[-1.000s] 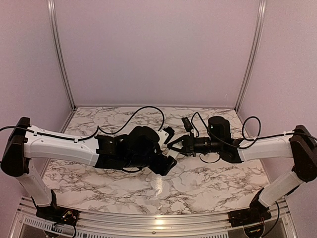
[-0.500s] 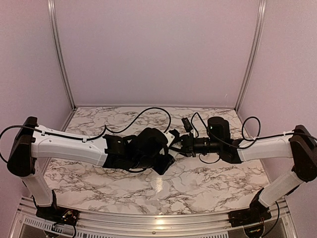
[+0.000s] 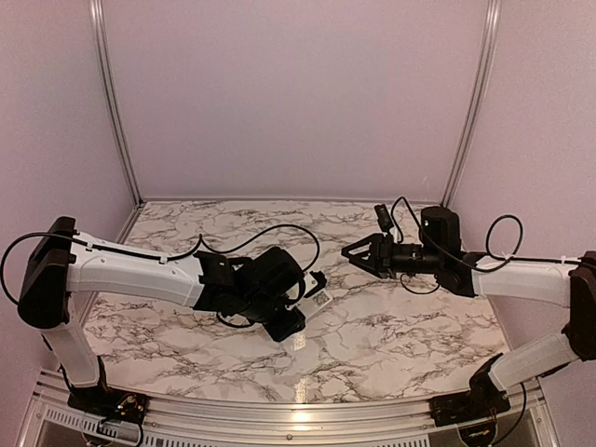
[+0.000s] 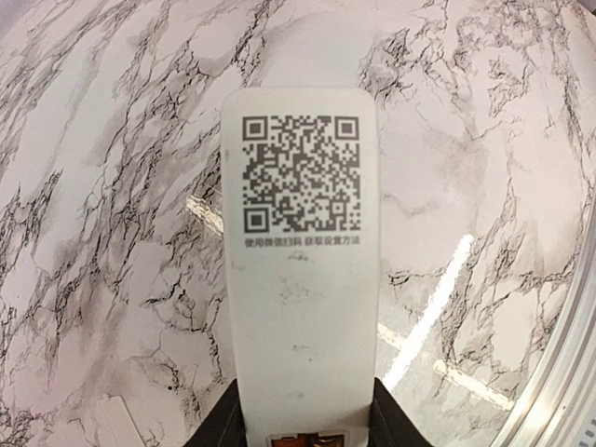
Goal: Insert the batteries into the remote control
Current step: Place the remote control without the battery cover at the center of the board.
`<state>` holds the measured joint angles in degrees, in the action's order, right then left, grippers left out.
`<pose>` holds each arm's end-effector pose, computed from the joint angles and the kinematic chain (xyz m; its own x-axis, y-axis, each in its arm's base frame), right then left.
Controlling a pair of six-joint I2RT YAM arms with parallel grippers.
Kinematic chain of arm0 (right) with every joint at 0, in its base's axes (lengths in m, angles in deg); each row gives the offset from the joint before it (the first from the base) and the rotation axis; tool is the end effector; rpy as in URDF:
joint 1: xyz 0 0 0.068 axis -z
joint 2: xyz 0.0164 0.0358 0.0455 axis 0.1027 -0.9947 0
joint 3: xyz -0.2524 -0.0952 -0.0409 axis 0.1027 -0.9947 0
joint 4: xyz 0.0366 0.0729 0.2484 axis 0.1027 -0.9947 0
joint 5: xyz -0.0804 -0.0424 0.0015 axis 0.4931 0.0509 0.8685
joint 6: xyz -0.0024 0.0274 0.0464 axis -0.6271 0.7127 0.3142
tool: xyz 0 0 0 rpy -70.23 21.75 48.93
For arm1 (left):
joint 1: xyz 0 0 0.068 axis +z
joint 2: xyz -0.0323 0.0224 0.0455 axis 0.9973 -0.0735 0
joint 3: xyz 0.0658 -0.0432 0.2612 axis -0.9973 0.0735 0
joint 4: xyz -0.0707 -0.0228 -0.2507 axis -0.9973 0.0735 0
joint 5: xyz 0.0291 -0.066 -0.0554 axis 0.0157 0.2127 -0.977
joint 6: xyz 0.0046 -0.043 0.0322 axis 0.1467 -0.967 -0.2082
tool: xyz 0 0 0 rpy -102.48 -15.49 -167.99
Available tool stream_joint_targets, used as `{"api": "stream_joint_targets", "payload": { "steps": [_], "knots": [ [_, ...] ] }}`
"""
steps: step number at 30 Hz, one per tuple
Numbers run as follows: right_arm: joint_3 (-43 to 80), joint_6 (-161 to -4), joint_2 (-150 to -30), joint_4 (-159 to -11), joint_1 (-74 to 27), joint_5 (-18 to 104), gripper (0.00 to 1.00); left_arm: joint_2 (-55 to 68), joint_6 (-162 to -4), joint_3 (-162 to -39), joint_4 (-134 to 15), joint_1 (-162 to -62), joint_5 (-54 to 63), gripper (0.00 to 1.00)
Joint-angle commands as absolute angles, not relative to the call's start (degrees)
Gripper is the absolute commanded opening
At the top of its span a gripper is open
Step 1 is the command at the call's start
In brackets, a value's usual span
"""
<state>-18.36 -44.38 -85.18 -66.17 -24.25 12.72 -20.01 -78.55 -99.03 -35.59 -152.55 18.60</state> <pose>0.2353 0.1619 0.2352 -0.8363 0.1567 -0.5254 -0.4345 0.3950 0.8094 0.1533 -0.3476 0.2094 -0.4230 0.6731 -0.6066 0.8429 0.5380 0.0092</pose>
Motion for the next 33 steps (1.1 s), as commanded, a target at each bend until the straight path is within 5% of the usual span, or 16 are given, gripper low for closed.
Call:
{"api": "stream_joint_targets", "payload": {
  "steps": [1,15,22,33],
  "knots": [
    [-18.6,-51.3,-81.2,-73.6,-21.8,14.5,0.69,-23.4,-75.2,-99.7,-30.9,-151.1,14.9,0.22],
    [-15.3,-62.5,-68.3,-82.6,-21.3,29.0,0.99,-32.1,-73.2,-105.8,-24.7,-149.3,14.6,0.26],
    [-14.9,-63.1,-67.4,-83.3,-21.3,30.0,0.99,-32.1,-72.7,-105.5,-24.2,-148.8,13.4,0.51],
    [-7.5,-52.1,-72.1,-81.9,-22.3,22.1,0.99,-18.2,-81.7,-95.7,-30.2,-142.3,16.4,0.76]
  ]
}}
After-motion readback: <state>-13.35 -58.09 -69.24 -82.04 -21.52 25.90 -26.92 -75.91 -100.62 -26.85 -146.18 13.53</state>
